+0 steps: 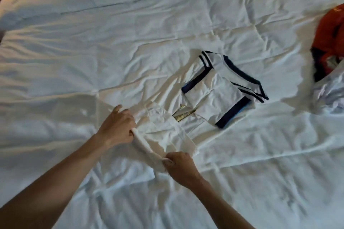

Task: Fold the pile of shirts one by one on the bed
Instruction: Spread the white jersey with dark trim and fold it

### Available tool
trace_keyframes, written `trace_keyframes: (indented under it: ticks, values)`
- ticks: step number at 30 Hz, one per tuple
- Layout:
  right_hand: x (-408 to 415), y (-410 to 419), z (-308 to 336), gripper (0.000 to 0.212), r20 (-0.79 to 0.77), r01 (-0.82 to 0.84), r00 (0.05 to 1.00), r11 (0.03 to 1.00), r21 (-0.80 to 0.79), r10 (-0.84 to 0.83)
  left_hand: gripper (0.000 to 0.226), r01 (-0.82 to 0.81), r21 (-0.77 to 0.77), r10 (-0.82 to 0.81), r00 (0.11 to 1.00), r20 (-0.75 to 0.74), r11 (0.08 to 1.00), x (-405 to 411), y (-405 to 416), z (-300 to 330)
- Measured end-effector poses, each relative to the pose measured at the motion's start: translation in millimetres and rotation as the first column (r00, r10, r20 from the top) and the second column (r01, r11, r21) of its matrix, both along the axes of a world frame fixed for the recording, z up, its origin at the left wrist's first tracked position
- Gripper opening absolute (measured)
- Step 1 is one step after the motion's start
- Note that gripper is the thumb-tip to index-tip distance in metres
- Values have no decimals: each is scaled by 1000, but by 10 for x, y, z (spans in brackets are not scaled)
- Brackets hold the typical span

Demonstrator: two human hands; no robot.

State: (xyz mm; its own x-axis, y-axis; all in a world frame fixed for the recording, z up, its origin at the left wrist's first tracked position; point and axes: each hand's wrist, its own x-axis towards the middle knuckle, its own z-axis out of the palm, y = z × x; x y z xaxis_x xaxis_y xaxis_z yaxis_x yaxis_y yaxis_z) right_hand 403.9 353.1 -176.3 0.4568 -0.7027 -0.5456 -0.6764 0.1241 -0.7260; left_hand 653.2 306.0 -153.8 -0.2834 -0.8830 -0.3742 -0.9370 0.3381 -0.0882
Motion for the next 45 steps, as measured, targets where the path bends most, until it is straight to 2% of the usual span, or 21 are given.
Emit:
trace_keyframes:
  ticks: [2, 4, 6, 8, 10, 12, 13, 15, 16, 17, 20, 23, 27, 30, 32, 33, 35, 36, 38, 41, 45]
  values:
    - [-163, 88, 158, 36, 50, -95, 995, 977, 192, 87, 12, -80, 338, 13, 980, 196, 938, -137, 102, 287]
    - [-380, 64, 330, 30, 156, -176, 980, 896, 407, 122, 18, -188, 526, 80, 972, 221, 829, -276, 88, 549]
    - [-631, -78, 455, 23, 201, -197, 974, 839, 507, 107, 25, -268, 637, 192, 963, 188, 723, -398, -52, 753]
    - [-910, -330, 563, 27, 214, -153, 976, 853, 499, 49, 33, -250, 729, 268, 959, 95, 637, -476, -331, 879]
    - [-1179, -641, 618, 35, 230, -29, 969, 880, 474, -92, 29, -272, 740, 435, 900, -31, 615, -540, -735, 918]
    - [-1381, -971, 578, 38, 228, 161, 934, 892, 423, -276, 20, -320, 701, 634, 735, -241, 638, -652, -1140, 811]
    - [-1444, -1143, 484, 37, 207, 288, 902, 886, 364, -379, 21, -345, 673, 711, 584, -391, 654, -723, -1314, 714]
    - [-1489, -1448, 240, 28, 167, 527, 810, 823, 213, -562, 12, -473, 632, 771, 186, -610, 614, -905, -1556, 463]
    - [-1502, -1570, 99, 21, 137, 597, 778, 789, 144, -613, 9, -542, 622, 760, 48, -648, 565, -998, -1640, 294]
    - [-1500, -1662, -30, 13, 95, 638, 758, 764, 95, -645, 10, -592, 612, 759, -1, -651, 524, -1080, -1692, 123]
    - [-1479, -1779, -228, 4, -43, 613, 787, 788, -58, -616, 26, -703, 515, 798, 126, -589, 491, -1195, -1733, -305]
    - [-1504, -1853, -244, 14, -79, 583, 790, 785, -209, -608, 20, -768, 405, 744, 136, -654, 496, -1185, -1824, -419]
    - [-1613, -1987, -257, 14, -35, 667, 711, 690, -281, -702, 19, -770, 305, 661, 194, -725, 560, -1256, -2031, -412]
    - [-1619, -1804, -242, 51, -80, 699, 673, 667, -257, -735, 50, -749, 26, 635, 543, -549, 662, -1478, -2053, -498]
    - [-1582, -1526, -246, 62, -67, 773, 611, 612, -166, -789, 60, -614, -196, 424, 708, -565, 764, -1702, -2039, -532]
    - [-1542, -1365, -260, 63, -78, 802, 585, 590, -90, -807, 63, -510, -208, 311, 748, -587, 834, -1817, -2046, -531]
    - [-1435, -1052, -279, 56, -114, 808, 588, 585, 65, -801, 70, -253, -33, 193, 811, -553, 967, -2058, -2087, -511]
    - [-1365, -911, -297, 49, -117, 800, 598, 585, 133, -793, 75, -140, 91, 166, 858, -487, 986, -2181, -2116, -506]
    - [-1211, -711, -347, 42, -135, 784, 613, 577, 231, -779, 80, 8, 239, 75, 939, -335, 971, -2397, -2181, -485]
    - [-1073, -603, -467, 40, -158, 771, 628, 583, 256, -762, 80, 110, 265, -67, 984, -167, 958, -2601, -2224, -457]
    - [-1127, -615, -539, 18, -110, 757, 639, 597, 266, -761, 26, 94, 285, -53, 988, -147, 954, -2685, -2206, -365]
